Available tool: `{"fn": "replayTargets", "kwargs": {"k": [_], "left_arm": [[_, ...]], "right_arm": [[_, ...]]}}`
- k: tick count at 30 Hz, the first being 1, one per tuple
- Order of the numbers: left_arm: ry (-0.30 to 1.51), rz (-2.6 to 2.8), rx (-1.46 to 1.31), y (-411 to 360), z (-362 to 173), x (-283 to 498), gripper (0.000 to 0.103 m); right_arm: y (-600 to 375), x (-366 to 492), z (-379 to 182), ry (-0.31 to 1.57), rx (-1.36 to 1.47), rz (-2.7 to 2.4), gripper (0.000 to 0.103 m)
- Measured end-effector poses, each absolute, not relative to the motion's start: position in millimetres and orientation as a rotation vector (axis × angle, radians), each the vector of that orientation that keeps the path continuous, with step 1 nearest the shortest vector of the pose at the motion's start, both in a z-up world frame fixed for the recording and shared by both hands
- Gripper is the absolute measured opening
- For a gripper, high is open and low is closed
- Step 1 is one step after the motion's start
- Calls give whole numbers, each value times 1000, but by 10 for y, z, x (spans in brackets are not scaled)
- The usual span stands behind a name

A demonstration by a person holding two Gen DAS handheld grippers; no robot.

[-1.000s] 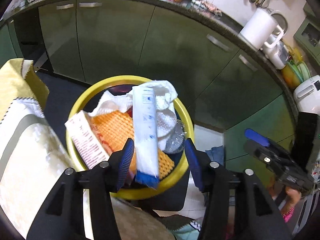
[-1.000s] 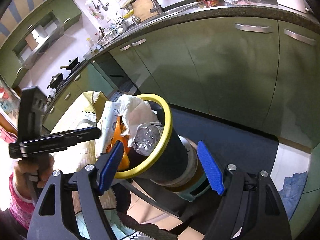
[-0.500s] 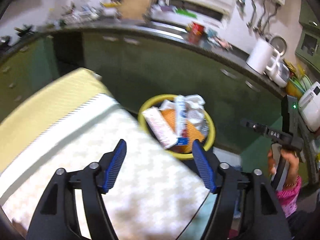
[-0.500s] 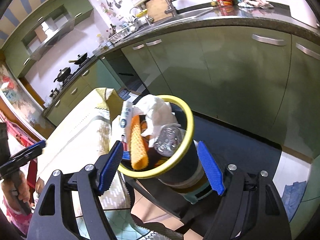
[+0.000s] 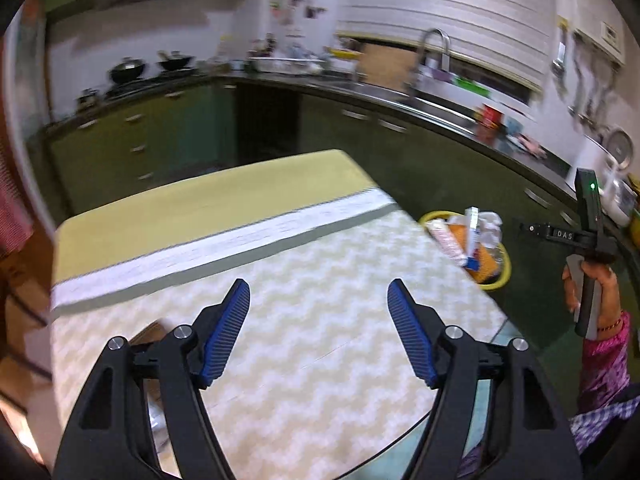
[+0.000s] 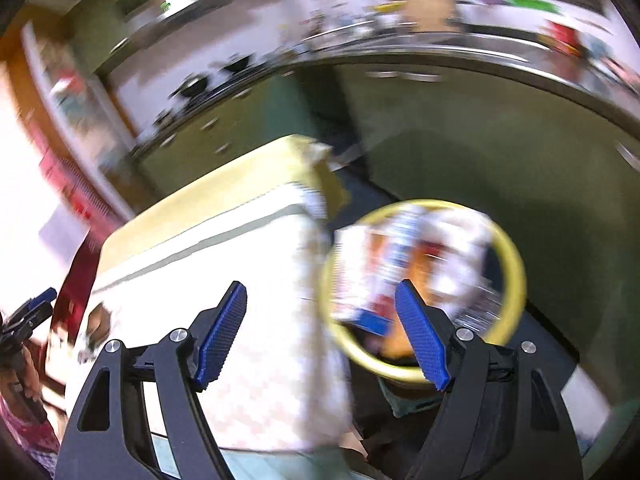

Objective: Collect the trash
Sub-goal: 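Move the right gripper over the table to the brown plastic tray, then grasp the brown plastic tray with the right gripper and lift it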

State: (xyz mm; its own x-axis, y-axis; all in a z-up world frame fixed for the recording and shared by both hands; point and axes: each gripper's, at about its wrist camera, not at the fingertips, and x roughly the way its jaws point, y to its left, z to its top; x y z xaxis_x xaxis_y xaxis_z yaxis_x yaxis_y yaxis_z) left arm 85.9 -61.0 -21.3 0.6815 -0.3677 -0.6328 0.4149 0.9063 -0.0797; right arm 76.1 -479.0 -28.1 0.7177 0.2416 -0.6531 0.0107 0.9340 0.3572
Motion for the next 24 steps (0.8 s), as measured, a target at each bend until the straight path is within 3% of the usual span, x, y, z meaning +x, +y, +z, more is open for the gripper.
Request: {"fn": "replayTargets", "kwargs": {"k": [9, 16, 24], "left_arm": [[646, -154, -10, 527, -237, 395, 73], [618, -75, -78, 932, -276, 286, 75], [604, -52, -128, 1142, -374, 263, 78]], "right_arm": [[-2875, 1533, -47, 842, 117, 532, 75], [-1246, 1829, -259, 972, -24, 788, 45], [-667, 1796, -611, 1040, -101, 771, 35]]}}
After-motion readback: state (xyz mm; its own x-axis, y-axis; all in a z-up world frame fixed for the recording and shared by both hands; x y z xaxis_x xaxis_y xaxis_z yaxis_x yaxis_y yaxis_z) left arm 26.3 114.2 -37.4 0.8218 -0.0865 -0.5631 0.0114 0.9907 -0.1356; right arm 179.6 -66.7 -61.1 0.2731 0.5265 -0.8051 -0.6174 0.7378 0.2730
